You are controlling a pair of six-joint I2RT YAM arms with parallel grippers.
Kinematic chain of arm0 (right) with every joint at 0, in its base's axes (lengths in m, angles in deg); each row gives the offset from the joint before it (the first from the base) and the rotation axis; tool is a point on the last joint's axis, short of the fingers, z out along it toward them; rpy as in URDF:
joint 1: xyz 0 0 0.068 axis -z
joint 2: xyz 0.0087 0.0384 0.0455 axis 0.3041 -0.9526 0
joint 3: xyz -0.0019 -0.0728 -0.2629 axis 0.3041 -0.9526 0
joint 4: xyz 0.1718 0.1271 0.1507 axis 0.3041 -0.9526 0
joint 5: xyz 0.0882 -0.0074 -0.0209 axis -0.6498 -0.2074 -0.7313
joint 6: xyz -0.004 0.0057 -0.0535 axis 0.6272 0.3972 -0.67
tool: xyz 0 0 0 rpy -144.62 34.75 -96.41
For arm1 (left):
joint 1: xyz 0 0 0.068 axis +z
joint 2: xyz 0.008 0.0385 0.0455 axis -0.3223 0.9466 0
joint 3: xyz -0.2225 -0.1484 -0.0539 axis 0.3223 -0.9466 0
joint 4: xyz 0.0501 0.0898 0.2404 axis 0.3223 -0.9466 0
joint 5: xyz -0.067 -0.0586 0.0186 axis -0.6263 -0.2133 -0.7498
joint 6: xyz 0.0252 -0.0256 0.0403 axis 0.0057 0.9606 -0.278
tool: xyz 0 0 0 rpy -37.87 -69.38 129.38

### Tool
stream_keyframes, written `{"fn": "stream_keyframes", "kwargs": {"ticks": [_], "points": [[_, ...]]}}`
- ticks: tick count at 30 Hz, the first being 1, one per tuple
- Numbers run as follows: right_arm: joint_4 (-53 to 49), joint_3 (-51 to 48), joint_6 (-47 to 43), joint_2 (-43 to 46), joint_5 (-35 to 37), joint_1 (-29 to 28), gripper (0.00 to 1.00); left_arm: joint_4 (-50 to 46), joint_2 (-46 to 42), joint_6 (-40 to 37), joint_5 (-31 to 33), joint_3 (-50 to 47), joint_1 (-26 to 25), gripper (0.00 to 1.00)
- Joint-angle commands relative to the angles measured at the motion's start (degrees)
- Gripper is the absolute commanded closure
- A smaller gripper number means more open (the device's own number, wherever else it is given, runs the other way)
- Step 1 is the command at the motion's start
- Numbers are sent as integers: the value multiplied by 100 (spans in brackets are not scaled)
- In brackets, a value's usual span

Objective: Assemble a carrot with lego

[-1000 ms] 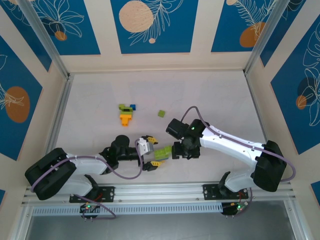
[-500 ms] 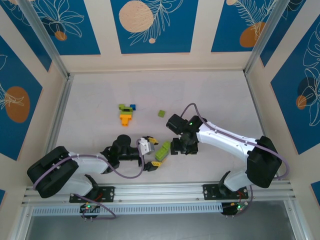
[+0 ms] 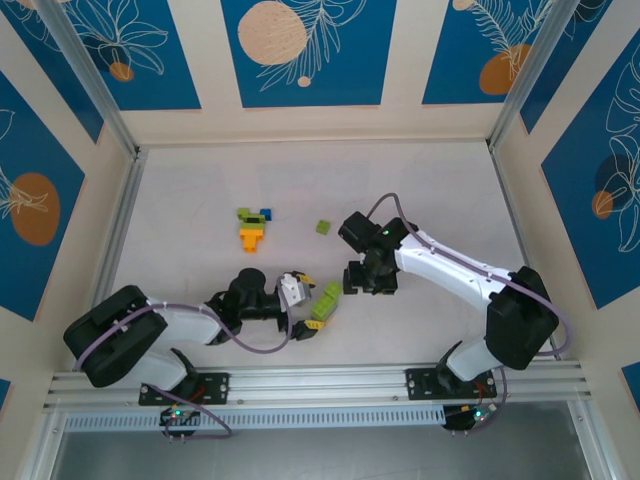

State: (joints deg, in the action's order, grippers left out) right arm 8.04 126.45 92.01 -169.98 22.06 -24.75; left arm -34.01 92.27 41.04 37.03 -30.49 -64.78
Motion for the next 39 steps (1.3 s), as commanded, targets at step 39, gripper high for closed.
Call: {"fn": "stream_keyframes", "kwargs": {"ticks": [39], "points": [[146, 1671, -981, -1422, -475, -287, 40, 371, 250, 121, -143, 142, 462, 0]]}}
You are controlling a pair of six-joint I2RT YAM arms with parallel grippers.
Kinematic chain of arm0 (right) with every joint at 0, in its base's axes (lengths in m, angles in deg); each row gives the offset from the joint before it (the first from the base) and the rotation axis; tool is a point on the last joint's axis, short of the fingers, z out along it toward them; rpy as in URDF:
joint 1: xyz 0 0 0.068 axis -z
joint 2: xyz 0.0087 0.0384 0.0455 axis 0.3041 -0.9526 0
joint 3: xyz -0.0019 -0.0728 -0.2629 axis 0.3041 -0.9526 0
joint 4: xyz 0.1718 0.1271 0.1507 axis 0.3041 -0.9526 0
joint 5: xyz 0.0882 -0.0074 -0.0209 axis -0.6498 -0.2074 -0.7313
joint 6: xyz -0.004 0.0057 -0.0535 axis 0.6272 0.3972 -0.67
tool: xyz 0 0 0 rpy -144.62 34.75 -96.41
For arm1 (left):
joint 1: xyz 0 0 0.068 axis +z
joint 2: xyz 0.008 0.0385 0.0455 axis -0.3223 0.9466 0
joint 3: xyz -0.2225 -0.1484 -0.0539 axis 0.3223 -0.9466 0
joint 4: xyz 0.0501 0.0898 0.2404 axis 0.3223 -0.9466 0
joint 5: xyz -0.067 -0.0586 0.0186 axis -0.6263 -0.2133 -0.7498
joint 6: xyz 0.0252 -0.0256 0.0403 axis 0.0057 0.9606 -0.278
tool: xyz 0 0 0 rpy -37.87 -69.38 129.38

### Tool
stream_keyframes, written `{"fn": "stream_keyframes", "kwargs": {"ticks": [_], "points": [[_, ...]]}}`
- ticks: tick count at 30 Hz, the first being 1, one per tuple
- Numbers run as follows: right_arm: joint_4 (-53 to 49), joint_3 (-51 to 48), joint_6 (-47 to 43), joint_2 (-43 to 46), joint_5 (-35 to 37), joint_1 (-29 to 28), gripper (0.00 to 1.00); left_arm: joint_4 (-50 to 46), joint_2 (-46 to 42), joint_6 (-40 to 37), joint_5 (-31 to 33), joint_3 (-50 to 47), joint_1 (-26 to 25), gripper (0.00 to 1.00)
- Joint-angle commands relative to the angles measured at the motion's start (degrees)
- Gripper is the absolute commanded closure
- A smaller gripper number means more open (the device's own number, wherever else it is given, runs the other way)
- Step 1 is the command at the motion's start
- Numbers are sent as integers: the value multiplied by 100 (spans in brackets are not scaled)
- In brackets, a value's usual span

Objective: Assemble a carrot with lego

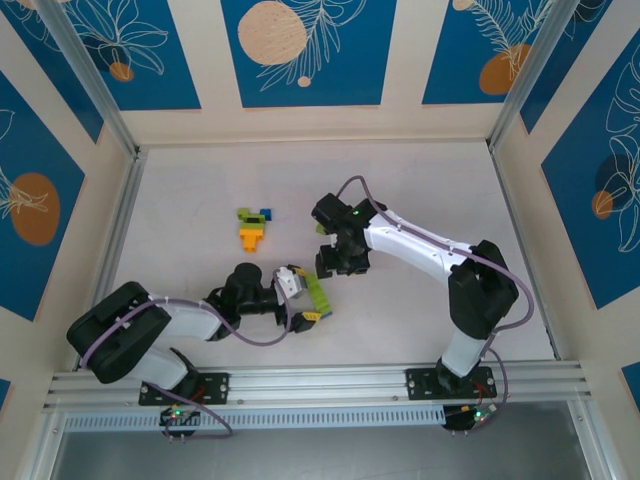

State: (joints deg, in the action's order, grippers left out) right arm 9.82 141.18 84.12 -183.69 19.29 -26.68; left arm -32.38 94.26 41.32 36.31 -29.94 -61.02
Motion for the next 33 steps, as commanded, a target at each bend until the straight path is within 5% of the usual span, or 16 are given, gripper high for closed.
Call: {"fn": "stream_keyframes", "kwargs": {"ticks": [1, 33], "points": [[-52, 212, -183, -51, -177, -110, 40, 206, 54, 104, -82, 88, 86, 0], [-74, -508, 262, 852, 242, 96, 41, 81, 14, 388, -507, 499, 65, 0]]}}
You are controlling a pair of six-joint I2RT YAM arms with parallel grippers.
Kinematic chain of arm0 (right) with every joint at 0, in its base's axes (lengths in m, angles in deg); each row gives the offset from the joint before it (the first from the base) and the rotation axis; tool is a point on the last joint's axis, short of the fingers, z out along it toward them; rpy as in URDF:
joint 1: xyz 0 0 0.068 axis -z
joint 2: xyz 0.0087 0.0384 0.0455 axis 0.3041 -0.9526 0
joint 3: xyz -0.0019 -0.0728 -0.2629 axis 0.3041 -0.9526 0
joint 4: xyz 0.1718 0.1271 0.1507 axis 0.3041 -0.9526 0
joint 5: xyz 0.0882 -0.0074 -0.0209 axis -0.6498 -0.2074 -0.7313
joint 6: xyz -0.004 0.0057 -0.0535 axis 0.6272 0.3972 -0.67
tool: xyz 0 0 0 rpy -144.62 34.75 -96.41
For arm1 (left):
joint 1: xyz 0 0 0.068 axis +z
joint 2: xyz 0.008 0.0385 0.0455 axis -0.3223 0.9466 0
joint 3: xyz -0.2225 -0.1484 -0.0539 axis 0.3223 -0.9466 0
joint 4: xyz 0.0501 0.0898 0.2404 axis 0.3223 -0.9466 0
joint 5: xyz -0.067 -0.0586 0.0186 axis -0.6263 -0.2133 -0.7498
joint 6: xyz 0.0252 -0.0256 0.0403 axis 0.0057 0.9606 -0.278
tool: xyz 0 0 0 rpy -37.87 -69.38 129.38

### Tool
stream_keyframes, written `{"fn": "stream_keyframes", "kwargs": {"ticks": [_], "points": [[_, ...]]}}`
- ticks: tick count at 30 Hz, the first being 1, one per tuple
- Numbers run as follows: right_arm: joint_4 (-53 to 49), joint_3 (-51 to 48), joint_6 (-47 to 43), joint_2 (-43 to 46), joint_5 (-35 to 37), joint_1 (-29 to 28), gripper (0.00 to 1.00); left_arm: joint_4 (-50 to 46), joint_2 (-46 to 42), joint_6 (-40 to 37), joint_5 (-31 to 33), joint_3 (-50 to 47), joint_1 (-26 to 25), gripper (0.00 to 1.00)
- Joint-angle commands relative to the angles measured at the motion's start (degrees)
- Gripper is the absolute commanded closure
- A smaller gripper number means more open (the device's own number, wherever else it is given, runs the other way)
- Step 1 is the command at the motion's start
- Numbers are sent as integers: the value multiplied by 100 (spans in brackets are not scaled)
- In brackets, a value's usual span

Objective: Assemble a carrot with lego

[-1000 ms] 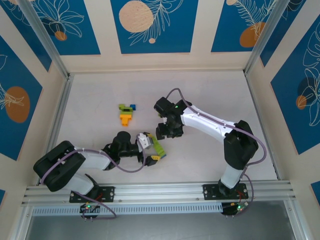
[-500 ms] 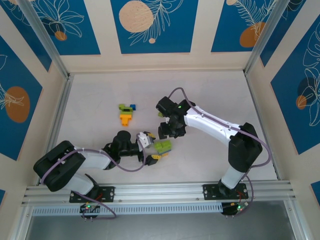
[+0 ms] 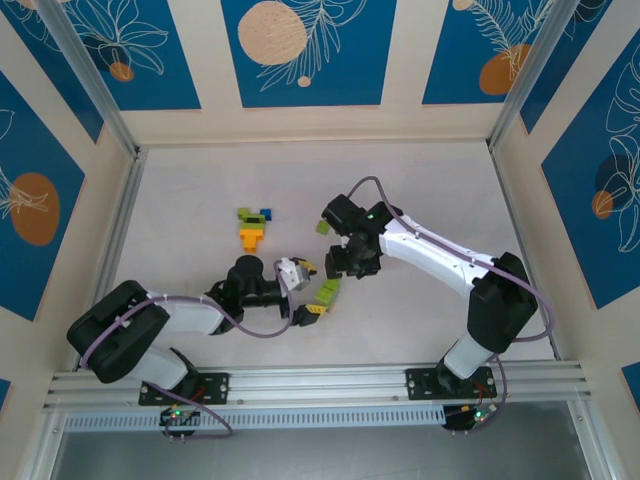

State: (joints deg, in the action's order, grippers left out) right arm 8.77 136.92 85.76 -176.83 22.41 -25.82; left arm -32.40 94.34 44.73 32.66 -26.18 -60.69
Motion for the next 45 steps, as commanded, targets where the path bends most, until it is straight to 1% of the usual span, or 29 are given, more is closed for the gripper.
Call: {"fn": "stream_keyframes", "kwargs": {"ticks": [1, 5, 10, 14, 18, 24, 28, 32, 35, 41, 45], "points": [[28, -93, 101, 182, -59, 21, 40, 35, -11, 15, -119, 124, 35, 0], [-22, -120, 119, 228, -33, 29, 41, -53, -144, -75, -24, -29, 35, 0], [-58, -159, 145, 299, 18, 62, 40, 16, -258, 85, -155, -122, 15, 0], [-67, -173, 172, 367, 62, 81, 41, 17, -224, 157, -61, -87, -115, 0], [-56, -205, 217, 447, 79, 82, 41, 59, -154, 323, 233, -76, -353, 0], [27, -313, 247, 534, 74, 81, 41, 206, -141, 742, 1082, -134, -691, 0], [107, -376, 263, 561, 44, 81, 41, 375, -136, 1118, 1951, -193, -837, 0], [128, -403, 269, 584, 44, 77, 41, 449, -6, 1341, 2409, -123, -916, 0], [118, -419, 273, 628, 79, 80, 41, 505, 194, 1428, 2563, -17, -987, 0], [105, -448, 227, 730, 115, 180, 42, 660, 505, 1274, 2437, 65, -1078, 1], [94, -408, 126, 699, 54, 312, 42, 801, 400, 963, 2278, -149, -1076, 6]]}}
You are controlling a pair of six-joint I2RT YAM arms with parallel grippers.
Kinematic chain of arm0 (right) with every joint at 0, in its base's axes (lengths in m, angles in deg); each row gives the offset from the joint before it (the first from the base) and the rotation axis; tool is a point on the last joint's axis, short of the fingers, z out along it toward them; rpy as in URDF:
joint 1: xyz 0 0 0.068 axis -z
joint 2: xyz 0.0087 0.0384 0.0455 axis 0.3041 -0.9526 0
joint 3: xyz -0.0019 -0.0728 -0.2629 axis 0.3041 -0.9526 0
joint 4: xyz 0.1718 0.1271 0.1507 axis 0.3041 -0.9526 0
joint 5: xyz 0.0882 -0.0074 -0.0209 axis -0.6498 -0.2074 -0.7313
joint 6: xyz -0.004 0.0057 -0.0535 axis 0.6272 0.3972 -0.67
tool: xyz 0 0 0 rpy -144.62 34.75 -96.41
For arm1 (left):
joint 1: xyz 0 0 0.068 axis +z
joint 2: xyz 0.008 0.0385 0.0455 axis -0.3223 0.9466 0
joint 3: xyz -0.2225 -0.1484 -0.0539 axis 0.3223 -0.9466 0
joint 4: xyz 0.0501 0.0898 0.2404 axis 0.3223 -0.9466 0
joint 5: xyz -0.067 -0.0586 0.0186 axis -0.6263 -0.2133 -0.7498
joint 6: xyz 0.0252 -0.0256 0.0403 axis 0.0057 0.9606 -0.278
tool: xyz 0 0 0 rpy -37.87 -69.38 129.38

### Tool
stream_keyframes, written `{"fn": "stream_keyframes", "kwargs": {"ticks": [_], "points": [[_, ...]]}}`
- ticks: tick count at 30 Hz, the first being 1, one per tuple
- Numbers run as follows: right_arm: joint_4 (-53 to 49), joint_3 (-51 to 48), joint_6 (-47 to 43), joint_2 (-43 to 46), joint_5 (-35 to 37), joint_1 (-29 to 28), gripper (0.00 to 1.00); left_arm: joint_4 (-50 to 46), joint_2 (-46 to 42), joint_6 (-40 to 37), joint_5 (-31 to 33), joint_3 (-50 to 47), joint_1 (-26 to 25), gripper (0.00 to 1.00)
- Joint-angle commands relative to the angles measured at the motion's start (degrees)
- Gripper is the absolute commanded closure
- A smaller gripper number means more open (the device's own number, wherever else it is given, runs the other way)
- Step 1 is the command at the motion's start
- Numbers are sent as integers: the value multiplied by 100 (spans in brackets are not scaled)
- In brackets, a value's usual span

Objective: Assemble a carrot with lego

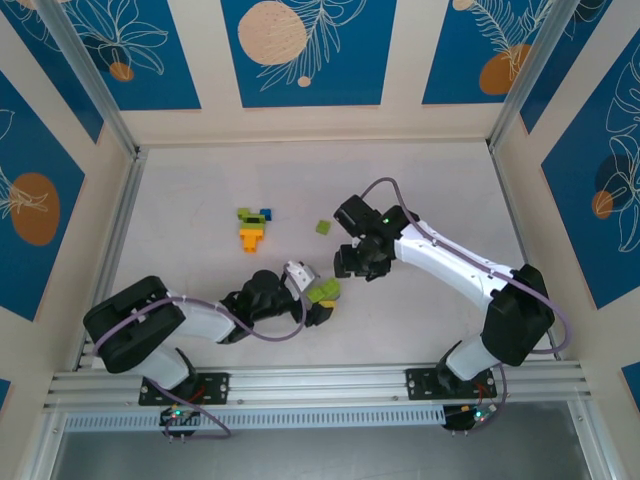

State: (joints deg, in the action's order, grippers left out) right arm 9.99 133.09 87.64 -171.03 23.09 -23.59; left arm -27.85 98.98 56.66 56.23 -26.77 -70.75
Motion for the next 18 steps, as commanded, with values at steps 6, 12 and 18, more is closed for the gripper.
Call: {"fn": "stream_keyframes", "kwargs": {"ticks": [6, 12, 18], "points": [[20, 129, -344, -98, -106, 363, 43, 210, -451, -554, -861, -247, -70, 16], [-66, 946, -993, -916, -344, 770, 44, 132, -546, -668, -1282, -283, -69, 36], [-145, 2244, -2025, -2323, -176, 875, 43, 63, -528, -699, -1322, -241, -67, 36]]}}
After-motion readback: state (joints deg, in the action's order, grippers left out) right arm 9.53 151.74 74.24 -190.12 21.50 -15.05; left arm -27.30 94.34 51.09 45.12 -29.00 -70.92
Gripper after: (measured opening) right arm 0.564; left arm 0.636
